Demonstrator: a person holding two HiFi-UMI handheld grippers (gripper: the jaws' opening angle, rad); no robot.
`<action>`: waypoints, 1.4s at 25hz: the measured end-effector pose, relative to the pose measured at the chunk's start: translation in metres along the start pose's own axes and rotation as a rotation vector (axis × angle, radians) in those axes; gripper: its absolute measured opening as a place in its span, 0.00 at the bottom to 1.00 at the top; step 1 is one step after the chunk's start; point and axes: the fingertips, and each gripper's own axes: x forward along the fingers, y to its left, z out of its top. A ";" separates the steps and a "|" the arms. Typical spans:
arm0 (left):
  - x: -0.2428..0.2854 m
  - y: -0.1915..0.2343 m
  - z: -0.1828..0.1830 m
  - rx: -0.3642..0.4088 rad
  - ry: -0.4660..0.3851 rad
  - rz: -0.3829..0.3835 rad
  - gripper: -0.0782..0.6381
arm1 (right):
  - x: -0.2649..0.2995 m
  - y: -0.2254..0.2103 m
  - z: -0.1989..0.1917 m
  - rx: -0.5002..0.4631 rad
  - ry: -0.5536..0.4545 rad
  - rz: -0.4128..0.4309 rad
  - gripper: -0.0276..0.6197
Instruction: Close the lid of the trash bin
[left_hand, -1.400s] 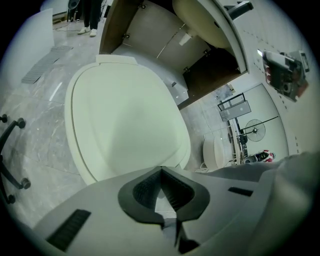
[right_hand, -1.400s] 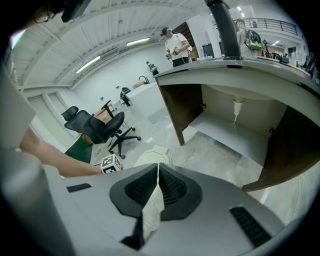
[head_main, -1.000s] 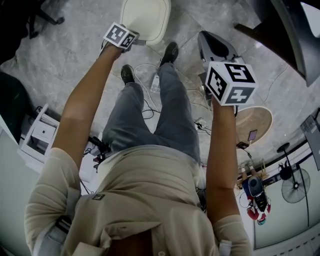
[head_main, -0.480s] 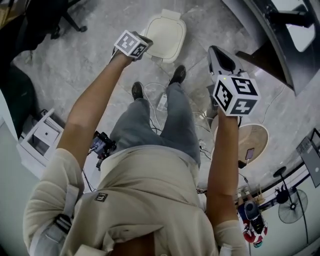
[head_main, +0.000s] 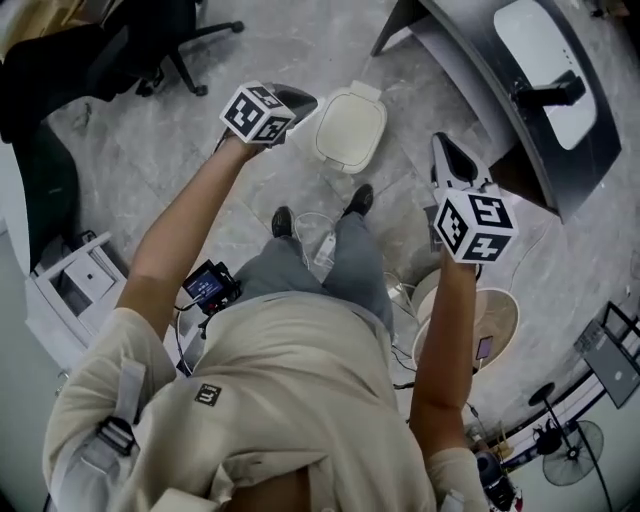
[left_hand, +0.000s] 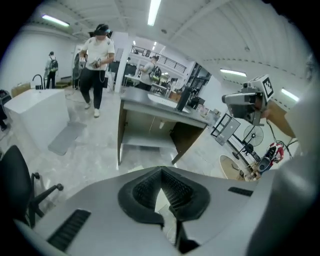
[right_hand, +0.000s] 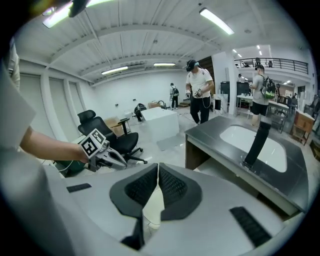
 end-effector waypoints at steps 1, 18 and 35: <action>-0.017 -0.004 0.013 0.017 -0.034 0.001 0.13 | -0.006 0.007 0.008 -0.007 -0.012 -0.002 0.08; -0.293 -0.126 0.158 0.362 -0.548 0.056 0.13 | -0.155 0.103 0.140 -0.130 -0.377 -0.088 0.08; -0.443 -0.216 0.153 0.509 -0.798 0.174 0.13 | -0.258 0.162 0.169 -0.204 -0.566 -0.166 0.08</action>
